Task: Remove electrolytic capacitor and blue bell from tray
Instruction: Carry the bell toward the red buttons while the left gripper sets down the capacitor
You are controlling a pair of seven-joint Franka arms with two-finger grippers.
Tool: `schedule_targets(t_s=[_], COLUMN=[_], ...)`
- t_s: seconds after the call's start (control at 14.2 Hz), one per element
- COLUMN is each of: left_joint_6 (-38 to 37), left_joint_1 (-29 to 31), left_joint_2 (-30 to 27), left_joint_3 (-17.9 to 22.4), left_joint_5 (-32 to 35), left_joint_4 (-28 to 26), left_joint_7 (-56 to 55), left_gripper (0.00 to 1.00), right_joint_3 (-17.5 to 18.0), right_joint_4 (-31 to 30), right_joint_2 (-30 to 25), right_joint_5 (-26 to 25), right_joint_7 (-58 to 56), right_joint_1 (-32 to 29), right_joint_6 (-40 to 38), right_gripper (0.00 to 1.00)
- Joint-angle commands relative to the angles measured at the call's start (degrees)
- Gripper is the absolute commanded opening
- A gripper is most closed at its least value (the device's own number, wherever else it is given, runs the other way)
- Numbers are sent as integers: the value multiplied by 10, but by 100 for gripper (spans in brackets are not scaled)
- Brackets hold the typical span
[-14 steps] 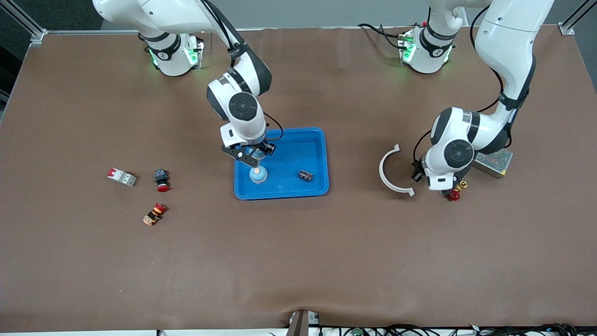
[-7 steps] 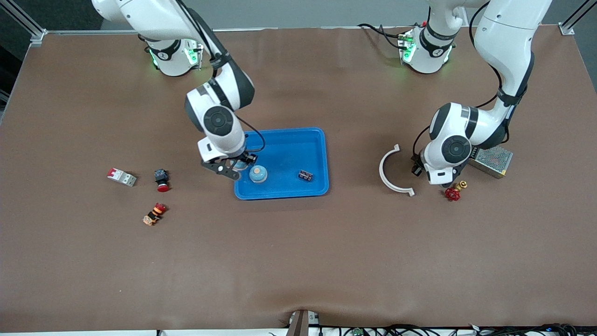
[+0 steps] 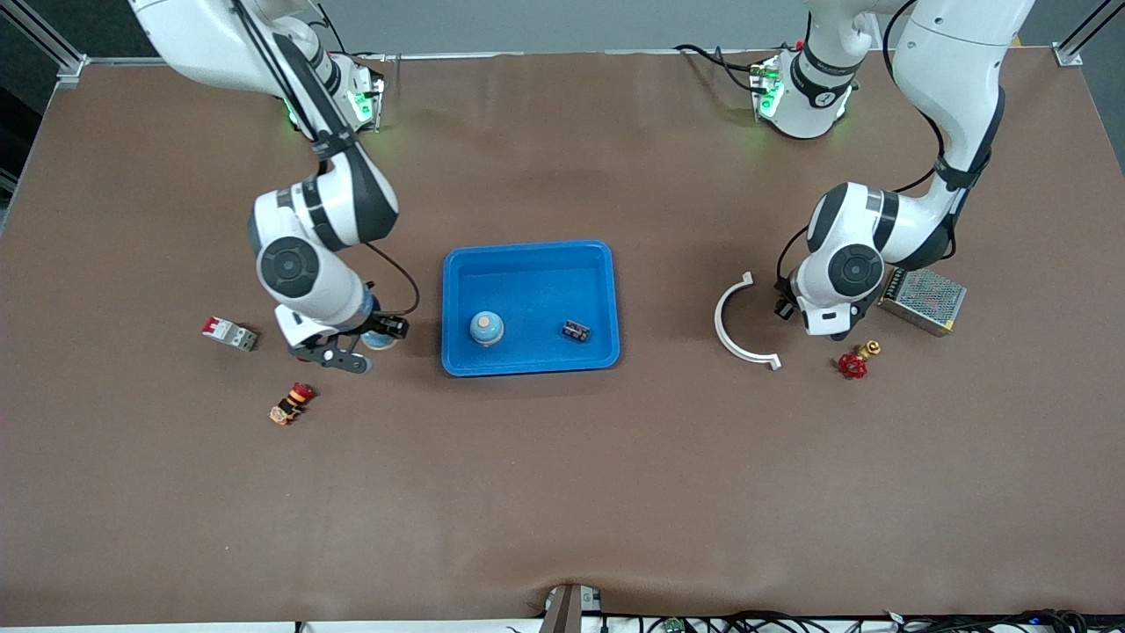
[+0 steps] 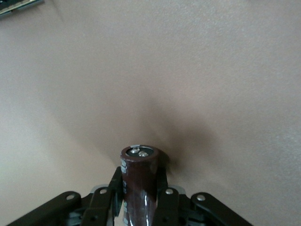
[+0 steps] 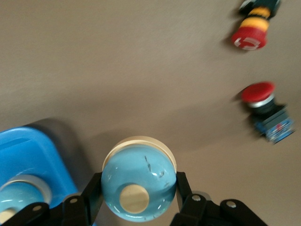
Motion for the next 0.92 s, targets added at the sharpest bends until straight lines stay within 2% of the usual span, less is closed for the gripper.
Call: schedule_targets(t_s=[0.0, 0.21, 0.49, 0.85], left_joint_6=[-7, -14, -112, -150], left_joint_1=[1, 1, -10, -15], left_joint_2=[-21, -21, -18, -4], left_joint_3=[-4, -5, -13, -67], left_joint_5=[21, 28, 28, 24], left_joint_4=[-15, 6, 100, 201], left_joint_7=[-10, -7, -2, -21], left_gripper=[100, 100, 100, 100], right_joint_3=[11, 10, 11, 11], right_joint_4=[-30, -46, -70, -63], right_joint_2=[-36, -50, -43, -26], right_joint_5=[-7, -8, -9, -9], right_joint_7=[-85, -187, -357, -439], right_joint_1=[-56, -112, -212, -266], right_joint_6=[-2, 7, 71, 96], right_gripper=[0, 0, 0, 0])
